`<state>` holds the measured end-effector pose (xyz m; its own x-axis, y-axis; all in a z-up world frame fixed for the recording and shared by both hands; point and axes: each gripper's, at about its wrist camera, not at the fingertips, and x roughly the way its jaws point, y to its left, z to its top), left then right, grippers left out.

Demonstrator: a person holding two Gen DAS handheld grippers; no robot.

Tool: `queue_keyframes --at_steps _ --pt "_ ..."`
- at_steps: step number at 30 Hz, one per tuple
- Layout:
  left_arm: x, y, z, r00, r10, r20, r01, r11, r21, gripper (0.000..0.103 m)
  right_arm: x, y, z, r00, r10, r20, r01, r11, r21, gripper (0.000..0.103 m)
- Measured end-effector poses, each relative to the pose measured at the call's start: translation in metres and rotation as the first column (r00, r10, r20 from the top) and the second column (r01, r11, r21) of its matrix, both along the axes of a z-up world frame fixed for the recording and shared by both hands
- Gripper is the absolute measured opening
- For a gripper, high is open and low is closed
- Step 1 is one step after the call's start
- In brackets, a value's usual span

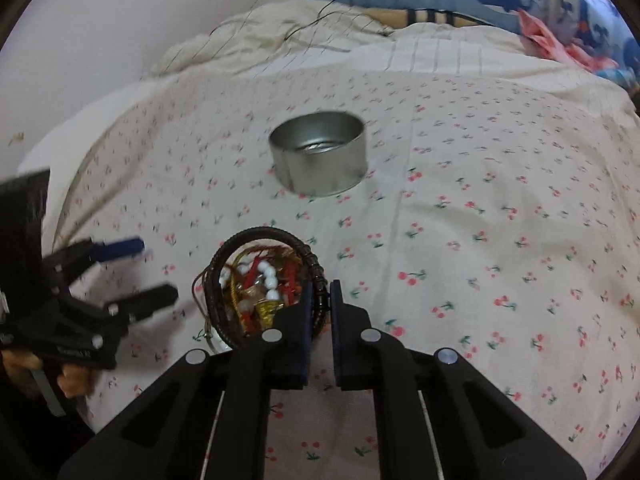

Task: Organize jewelry
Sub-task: 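Grasp the black cord bracelet from the pile with the right gripper, then grasp a red cord bracelet with the left gripper while the right lifts the black bracelet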

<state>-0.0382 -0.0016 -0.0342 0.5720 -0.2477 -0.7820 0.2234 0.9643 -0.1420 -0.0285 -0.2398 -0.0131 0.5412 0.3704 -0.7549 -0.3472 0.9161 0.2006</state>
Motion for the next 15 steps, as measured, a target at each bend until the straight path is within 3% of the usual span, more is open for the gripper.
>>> queue_keyframes --at_steps 5,11,15 --pt "0.001 -0.015 -0.001 0.998 -0.068 -0.015 0.067 0.996 -0.056 0.095 0.005 -0.013 -0.001 0.997 -0.072 -0.002 0.072 0.996 -0.046 0.009" --pt "0.012 -0.023 -0.003 0.996 -0.088 -0.025 0.084 0.990 -0.116 0.095 0.009 -0.019 -0.007 0.995 -0.100 -0.014 0.099 0.992 -0.073 0.009" --pt "0.016 -0.015 -0.002 0.994 -0.101 -0.039 0.088 0.965 -0.248 0.095 0.010 -0.029 -0.005 0.991 -0.132 -0.010 0.131 0.989 -0.065 0.009"
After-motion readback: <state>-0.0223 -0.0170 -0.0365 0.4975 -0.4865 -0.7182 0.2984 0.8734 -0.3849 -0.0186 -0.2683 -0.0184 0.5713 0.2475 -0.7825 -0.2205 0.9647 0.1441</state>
